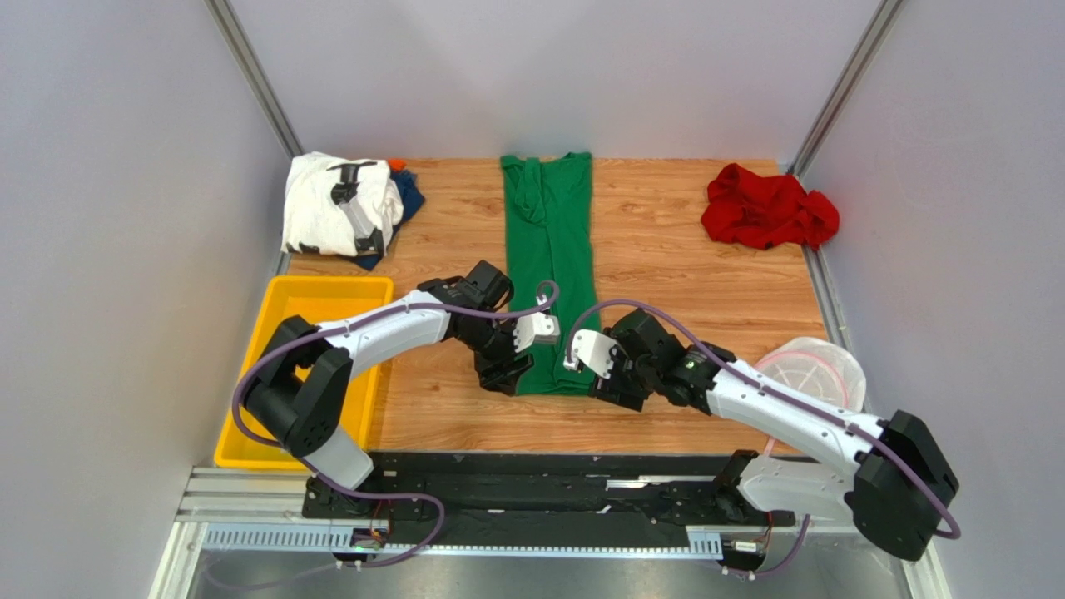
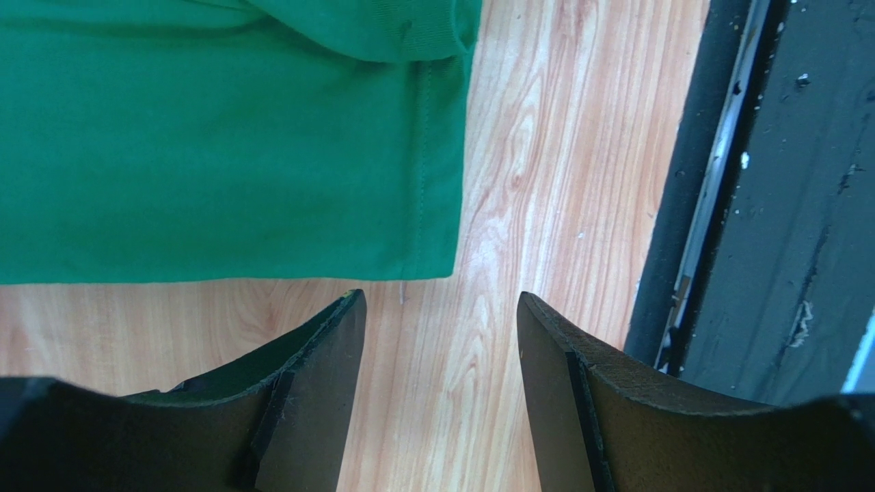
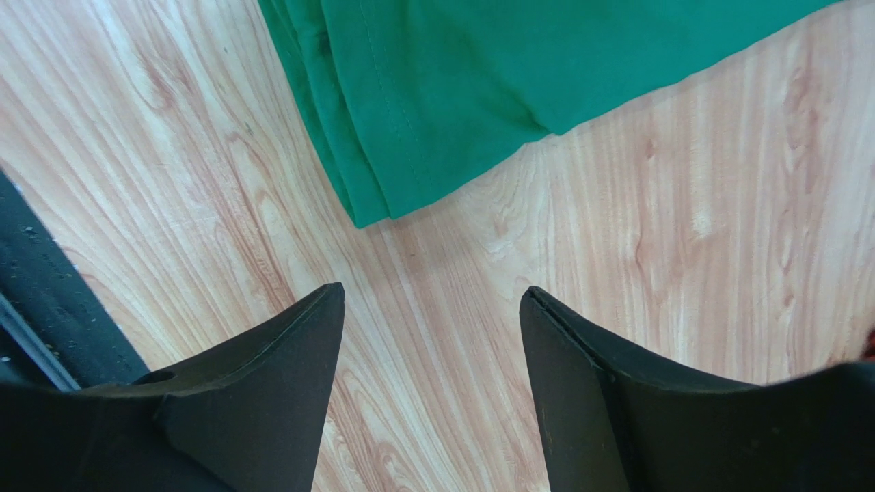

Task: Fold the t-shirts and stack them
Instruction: Grab the bottom of the folded rectangular tshirt with both arms

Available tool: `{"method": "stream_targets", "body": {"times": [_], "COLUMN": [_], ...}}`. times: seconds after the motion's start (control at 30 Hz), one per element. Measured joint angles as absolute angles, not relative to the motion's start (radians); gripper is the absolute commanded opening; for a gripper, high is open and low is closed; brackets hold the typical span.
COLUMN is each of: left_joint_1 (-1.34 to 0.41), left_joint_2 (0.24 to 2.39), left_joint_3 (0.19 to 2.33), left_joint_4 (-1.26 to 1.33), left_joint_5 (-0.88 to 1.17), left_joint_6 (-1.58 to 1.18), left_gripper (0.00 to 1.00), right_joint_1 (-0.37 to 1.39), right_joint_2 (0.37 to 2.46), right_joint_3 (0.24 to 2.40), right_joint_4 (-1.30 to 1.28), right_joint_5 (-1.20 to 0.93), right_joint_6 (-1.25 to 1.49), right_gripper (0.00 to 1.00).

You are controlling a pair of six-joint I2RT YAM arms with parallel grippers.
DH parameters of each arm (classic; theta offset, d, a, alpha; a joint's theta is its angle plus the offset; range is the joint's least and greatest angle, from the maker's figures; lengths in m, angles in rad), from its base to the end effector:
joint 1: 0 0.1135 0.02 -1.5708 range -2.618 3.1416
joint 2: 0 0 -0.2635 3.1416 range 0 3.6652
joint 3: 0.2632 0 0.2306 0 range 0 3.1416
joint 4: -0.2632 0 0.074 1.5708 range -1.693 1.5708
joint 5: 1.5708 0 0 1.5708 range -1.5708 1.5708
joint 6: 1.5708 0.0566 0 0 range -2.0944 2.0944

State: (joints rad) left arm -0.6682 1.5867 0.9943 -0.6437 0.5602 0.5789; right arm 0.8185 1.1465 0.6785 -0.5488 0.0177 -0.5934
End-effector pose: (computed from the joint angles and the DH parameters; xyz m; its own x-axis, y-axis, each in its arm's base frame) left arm 0.2031 -0.1986 0.1872 -0.2585 0.7945 -0.5495 0.9596 0.1459 -0.2404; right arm 0.1415 0.1497 0.1957 -0.0771 -0.9006 -0.4277 -0.9249 0.2249 -0.3067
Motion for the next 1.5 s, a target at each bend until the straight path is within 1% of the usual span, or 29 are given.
{"method": "stream_targets", "body": {"times": [0.13,0.3,0.57,0.9,0.93,1.0,1.13,1.2,1.23,1.4,1.5], "left_joint_1": [-0.668,-0.672,-0.693,-0.742,-0.749,-0.762,-0.78,-0.783,-0.785,-0.804,-0.817], "left_joint_2": [1.625,1.684,1.729,1.768,1.769,1.773,1.788,1.795,1.798,1.808,1.816], "left_joint_3": [1.018,1.053,1.078,1.086,1.089,1.095,1.11,1.116,1.12,1.134,1.144], "left_joint_4": [-0.663,-0.684,-0.691,-0.679,-0.675,-0.672,-0.662,-0.659,-0.657,-0.654,-0.655], "left_joint_5": [0.578,0.588,0.581,0.508,0.499,0.48,0.442,0.424,0.413,0.361,0.335], "left_joint_6": [0.57,0.56,0.532,0.491,0.486,0.474,0.453,0.446,0.441,0.417,0.405], "left_gripper": [0.65,0.64,0.62,0.59,0.57,0.51,0.34,0.3,0.26,0.22,0.12], "right_joint_1": [0.818,0.819,0.823,0.831,0.831,0.831,0.836,0.839,0.841,0.844,0.844], "right_joint_2": [1.081,1.066,1.116,1.151,1.151,1.151,1.151,1.151,1.152,1.158,1.158], "right_joint_3": [0.678,0.674,0.668,0.668,0.668,0.668,0.668,0.668,0.668,0.668,0.668], "right_joint_4": [-0.564,-0.564,-0.557,-0.544,-0.543,-0.542,-0.541,-0.541,-0.541,-0.541,-0.541], "right_joint_5": [-0.013,-0.043,-0.078,-0.085,-0.085,-0.085,-0.086,-0.088,-0.088,-0.088,-0.088], "right_joint_6": [-0.593,-0.596,-0.616,-0.638,-0.638,-0.638,-0.638,-0.638,-0.638,-0.638,-0.638], "right_gripper": [0.68,0.68,0.68,0.68,0.68,0.68,0.69,0.68,0.68,0.68,0.68]}}
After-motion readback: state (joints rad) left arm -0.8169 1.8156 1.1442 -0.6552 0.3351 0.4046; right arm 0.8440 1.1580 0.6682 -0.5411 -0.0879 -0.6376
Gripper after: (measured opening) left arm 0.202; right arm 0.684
